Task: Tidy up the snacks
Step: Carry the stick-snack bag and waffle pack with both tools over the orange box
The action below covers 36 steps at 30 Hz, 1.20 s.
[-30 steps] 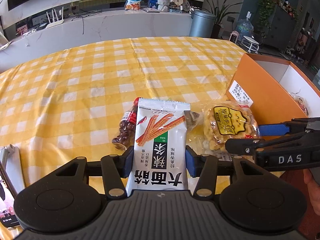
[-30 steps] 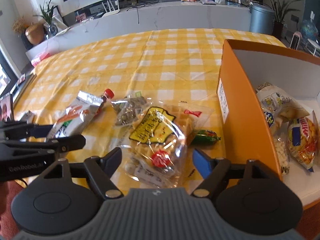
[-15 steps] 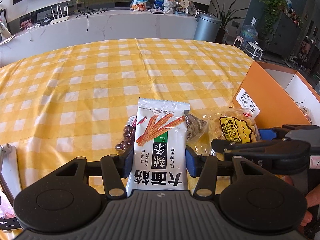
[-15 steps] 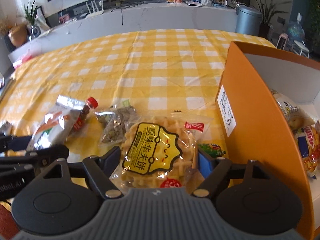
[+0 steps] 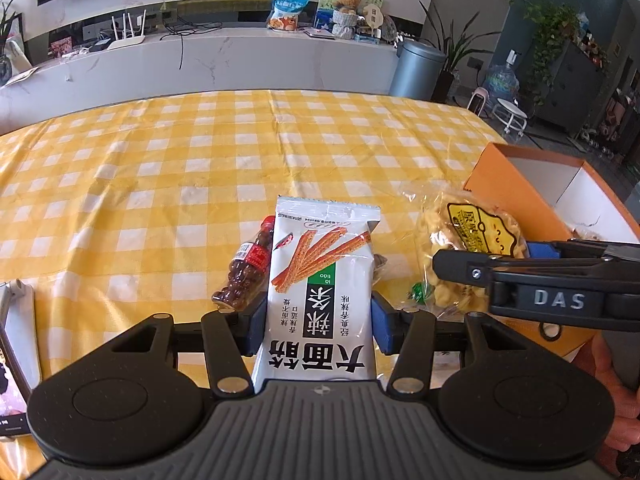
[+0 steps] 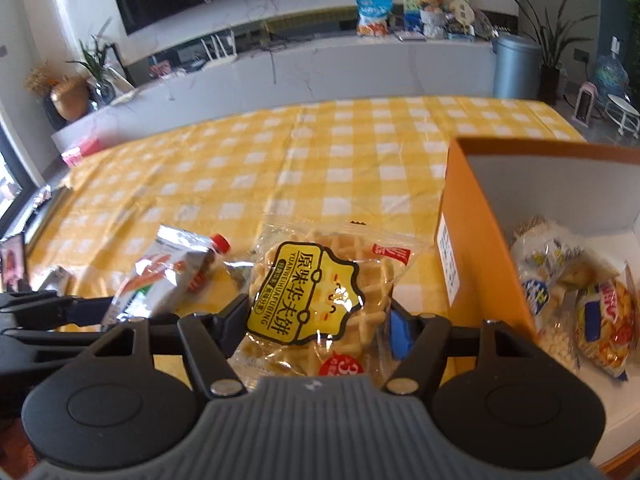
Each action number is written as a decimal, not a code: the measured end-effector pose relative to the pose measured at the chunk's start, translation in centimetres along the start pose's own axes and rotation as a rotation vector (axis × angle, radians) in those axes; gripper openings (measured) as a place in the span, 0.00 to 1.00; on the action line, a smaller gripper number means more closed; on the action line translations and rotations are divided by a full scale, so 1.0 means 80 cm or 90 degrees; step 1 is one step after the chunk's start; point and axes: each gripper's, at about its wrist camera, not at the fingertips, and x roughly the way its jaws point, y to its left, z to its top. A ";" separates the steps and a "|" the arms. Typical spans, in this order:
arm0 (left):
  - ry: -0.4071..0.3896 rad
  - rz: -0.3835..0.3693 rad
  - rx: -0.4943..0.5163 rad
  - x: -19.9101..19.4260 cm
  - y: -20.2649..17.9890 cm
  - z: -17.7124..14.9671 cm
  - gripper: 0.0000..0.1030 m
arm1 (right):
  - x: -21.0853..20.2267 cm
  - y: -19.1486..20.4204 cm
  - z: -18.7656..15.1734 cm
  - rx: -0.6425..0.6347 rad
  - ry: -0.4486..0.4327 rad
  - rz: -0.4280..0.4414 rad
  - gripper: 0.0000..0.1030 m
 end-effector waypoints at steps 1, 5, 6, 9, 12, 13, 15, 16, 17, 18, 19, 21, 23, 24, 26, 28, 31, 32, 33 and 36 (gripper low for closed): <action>-0.004 -0.002 -0.003 -0.004 -0.003 0.002 0.57 | -0.008 -0.001 0.003 -0.006 -0.009 0.008 0.65; -0.020 -0.009 -0.006 -0.018 -0.018 0.010 0.57 | -0.040 -0.011 0.015 -0.019 -0.044 0.033 0.65; -0.024 -0.013 -0.005 -0.020 -0.023 0.013 0.57 | -0.047 -0.015 0.018 -0.018 -0.052 0.037 0.65; -0.037 -0.028 0.004 -0.028 -0.042 0.021 0.57 | -0.068 -0.029 0.026 -0.017 -0.072 0.042 0.65; -0.048 -0.049 0.010 -0.031 -0.062 0.031 0.57 | -0.089 -0.048 0.031 -0.021 -0.089 0.039 0.65; -0.050 -0.057 0.013 -0.031 -0.068 0.035 0.57 | -0.095 -0.055 0.032 -0.022 -0.093 0.038 0.65; -0.053 -0.076 0.027 -0.031 -0.084 0.044 0.57 | -0.108 -0.072 0.036 -0.021 -0.101 0.035 0.65; -0.056 -0.086 0.036 -0.032 -0.092 0.049 0.57 | -0.114 -0.081 0.038 -0.017 -0.105 0.032 0.65; -0.059 -0.096 0.044 -0.032 -0.100 0.054 0.57 | -0.121 -0.092 0.040 -0.013 -0.109 0.028 0.65; -0.063 -0.110 0.052 -0.032 -0.109 0.061 0.57 | -0.128 -0.105 0.042 -0.003 -0.114 0.023 0.65; -0.066 -0.124 0.057 -0.031 -0.117 0.068 0.57 | -0.135 -0.120 0.044 0.011 -0.119 0.016 0.65; -0.065 -0.156 0.064 -0.025 -0.135 0.082 0.57 | -0.148 -0.151 0.048 0.046 -0.127 -0.001 0.65; -0.054 -0.188 0.072 -0.013 -0.154 0.096 0.57 | -0.159 -0.183 0.052 0.081 -0.132 -0.014 0.65; -0.048 -0.199 0.080 -0.005 -0.165 0.102 0.57 | -0.164 -0.199 0.052 0.097 -0.135 -0.022 0.65; -0.042 -0.219 0.098 0.010 -0.187 0.113 0.57 | -0.174 -0.230 0.051 0.121 -0.141 -0.044 0.65; -0.026 -0.238 0.103 0.030 -0.206 0.124 0.57 | -0.179 -0.254 0.050 0.139 -0.146 -0.074 0.65; 0.006 -0.276 0.095 0.062 -0.225 0.137 0.57 | -0.180 -0.284 0.049 0.158 -0.140 -0.098 0.65; 0.020 -0.289 0.091 0.072 -0.231 0.140 0.57 | -0.177 -0.293 0.049 0.163 -0.132 -0.099 0.65; 0.033 -0.299 0.088 0.083 -0.237 0.143 0.57 | -0.173 -0.299 0.050 0.164 -0.121 -0.099 0.65; 0.072 -0.324 0.085 0.111 -0.251 0.146 0.57 | -0.154 -0.309 0.048 0.154 -0.090 -0.112 0.65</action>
